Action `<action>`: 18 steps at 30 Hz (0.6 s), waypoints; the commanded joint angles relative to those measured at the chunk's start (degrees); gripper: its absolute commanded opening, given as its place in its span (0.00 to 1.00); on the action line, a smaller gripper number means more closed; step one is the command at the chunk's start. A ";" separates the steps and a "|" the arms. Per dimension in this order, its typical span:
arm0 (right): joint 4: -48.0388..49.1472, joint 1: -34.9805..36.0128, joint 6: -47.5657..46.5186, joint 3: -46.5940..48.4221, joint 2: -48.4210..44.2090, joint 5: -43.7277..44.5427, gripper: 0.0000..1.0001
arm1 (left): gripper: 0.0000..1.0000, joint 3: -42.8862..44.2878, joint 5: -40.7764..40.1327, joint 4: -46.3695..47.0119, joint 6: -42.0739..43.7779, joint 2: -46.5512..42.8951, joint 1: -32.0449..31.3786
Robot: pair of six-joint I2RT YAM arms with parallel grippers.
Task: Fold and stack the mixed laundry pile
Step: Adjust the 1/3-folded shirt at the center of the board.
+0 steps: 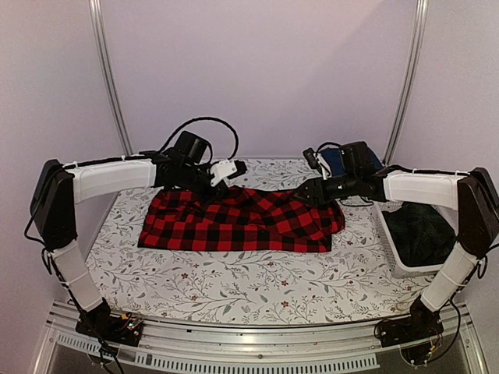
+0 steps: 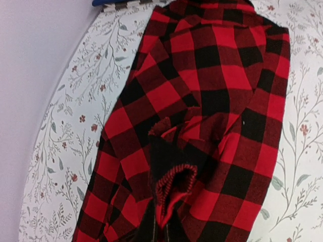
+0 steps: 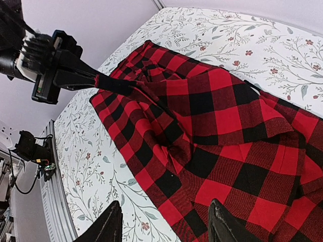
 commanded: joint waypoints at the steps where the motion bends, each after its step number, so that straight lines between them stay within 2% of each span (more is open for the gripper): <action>1: -0.95 -0.24 -0.99 2.02 2.05 -2.25 0.56 | 0.01 -6.50 -8.41 2.35 3.82 0.09 0.76; 6: -1.85 -0.19 -1.32 2.07 3.11 -2.82 0.55 | 0.10 -11.31 -16.59 9.93 5.48 -0.62 3.87; 8: -2.19 -0.22 -1.50 2.13 3.19 -2.62 0.55 | 0.21 -11.88 -19.12 11.79 4.11 -0.94 5.40; 11: -2.95 -0.24 -2.23 2.39 2.86 -1.73 0.56 | 0.36 -10.64 -21.24 11.79 -3.28 -2.50 7.66; 13: -3.22 -0.23 -2.59 2.71 2.48 -0.80 0.56 | 0.52 -10.52 -19.08 11.71 -10.54 -5.95 9.24; 15: -3.60 -0.31 -2.75 3.12 2.02 0.04 0.57 | 0.74 -12.07 -13.98 12.33 -17.34 -10.55 10.34; 16: -3.81 -0.44 -2.82 3.23 1.69 0.47 0.57 | 0.96 -13.18 -12.16 13.23 -20.34 -12.75 10.69; 18: -3.80 -0.94 -3.09 3.35 1.04 0.97 0.57 | 1.00 -15.39 -8.86 14.74 -26.82 -16.79 10.87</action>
